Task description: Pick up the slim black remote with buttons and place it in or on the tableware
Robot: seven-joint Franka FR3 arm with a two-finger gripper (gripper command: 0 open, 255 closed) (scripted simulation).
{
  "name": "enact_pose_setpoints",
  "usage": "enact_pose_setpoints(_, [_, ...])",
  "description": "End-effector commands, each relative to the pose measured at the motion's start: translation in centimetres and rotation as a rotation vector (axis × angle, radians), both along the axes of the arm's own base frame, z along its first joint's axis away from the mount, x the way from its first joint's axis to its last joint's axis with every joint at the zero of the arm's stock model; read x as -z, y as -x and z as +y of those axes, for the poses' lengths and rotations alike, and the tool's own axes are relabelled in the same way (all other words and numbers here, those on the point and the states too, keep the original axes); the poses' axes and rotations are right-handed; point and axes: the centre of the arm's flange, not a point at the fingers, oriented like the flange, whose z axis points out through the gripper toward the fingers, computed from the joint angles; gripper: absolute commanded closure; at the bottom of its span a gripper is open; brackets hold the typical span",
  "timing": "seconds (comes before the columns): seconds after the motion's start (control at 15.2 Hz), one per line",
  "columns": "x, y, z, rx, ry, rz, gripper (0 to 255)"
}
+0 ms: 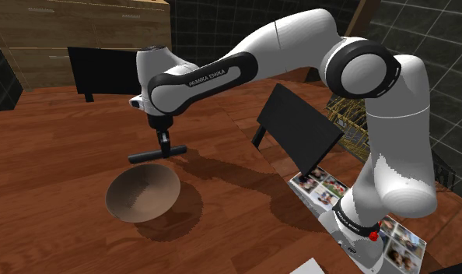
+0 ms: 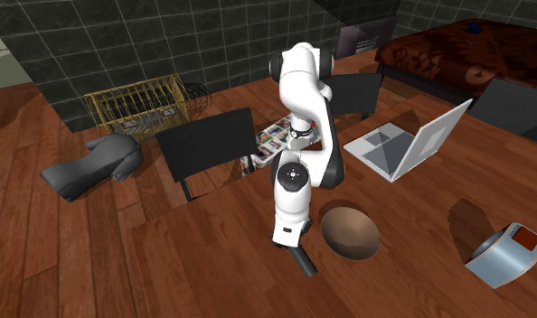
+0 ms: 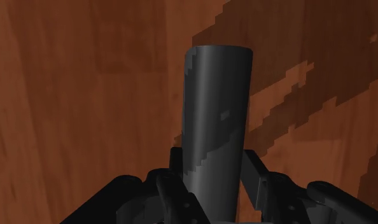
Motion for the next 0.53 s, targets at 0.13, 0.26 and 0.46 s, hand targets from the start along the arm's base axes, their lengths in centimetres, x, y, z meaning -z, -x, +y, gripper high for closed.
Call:
enact_pose_setpoints(0.13, [-1.8,0.1,0.0,-0.001,0.000,0.002,255])
enact_pose_setpoints(0.26, [-2.8,0.1,0.0,-0.001,0.000,0.002,255])
enact_pose_setpoints(0.46, [-4.4,0.1,0.0,-0.001,0.000,0.002,255])
